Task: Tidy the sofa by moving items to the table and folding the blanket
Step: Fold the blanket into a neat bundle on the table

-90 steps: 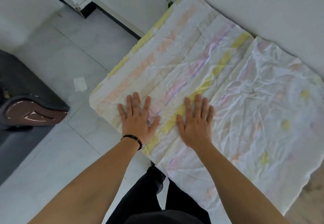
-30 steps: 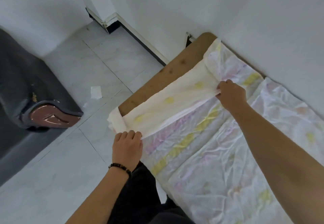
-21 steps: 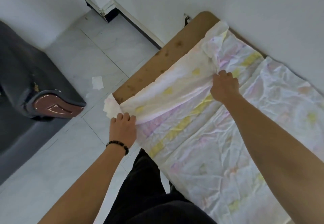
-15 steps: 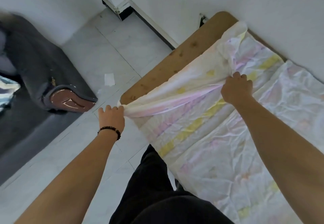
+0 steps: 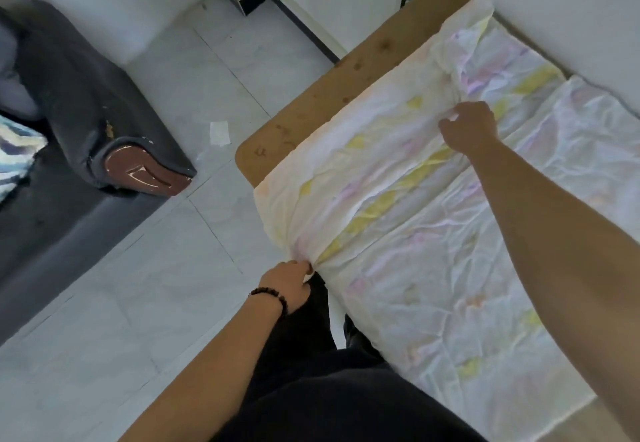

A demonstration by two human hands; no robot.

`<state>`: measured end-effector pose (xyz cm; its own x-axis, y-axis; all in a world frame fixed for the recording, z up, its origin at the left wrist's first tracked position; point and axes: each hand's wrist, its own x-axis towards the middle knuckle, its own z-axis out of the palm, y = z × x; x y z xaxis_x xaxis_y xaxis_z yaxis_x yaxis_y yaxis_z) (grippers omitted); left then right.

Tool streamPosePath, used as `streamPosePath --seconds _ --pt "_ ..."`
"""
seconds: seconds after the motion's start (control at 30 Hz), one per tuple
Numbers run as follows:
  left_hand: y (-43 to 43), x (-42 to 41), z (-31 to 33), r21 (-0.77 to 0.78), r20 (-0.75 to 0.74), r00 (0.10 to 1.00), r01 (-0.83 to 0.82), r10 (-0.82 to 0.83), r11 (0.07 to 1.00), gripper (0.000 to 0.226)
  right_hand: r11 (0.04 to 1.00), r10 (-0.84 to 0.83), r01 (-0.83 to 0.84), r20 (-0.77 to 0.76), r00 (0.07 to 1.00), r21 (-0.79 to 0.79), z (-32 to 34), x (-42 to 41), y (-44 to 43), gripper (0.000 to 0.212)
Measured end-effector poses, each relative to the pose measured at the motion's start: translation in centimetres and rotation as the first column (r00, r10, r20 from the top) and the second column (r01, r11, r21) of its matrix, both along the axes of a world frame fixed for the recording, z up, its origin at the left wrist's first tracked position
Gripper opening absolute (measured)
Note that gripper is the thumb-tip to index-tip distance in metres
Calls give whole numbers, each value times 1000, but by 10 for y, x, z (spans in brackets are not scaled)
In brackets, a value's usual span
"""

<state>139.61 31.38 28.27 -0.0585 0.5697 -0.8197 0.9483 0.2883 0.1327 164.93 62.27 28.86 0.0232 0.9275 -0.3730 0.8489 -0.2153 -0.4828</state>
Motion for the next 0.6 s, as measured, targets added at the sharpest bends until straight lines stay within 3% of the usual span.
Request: streamPosePath --seconds 0.07,0.17,0.27,0.4,0.5,0.6 --pt "11 8 4 2 -36 997 75 -75 997 26 990 -142 144 -163 976 -2 8 2 -8 46" --pt "43 9 23 141 -148 971 209 -188 968 24 950 -311 310 -237 920 -42 14 2 -30 57" --pt "91 2 38 319 -49 993 116 -106 941 23 915 -404 362 -358 842 -180 4 -9 -63 54" --pt "179 8 43 515 60 983 116 -171 849 31 832 -552 415 -472 687 -368 -16 -20 -90 41" --pt "244 27 38 518 81 970 156 -230 841 26 844 -534 442 -403 744 -302 -16 -16 -85 39" --pt "277 55 32 518 79 956 202 -281 832 21 873 -487 472 -298 821 -126 -12 -7 -54 44"
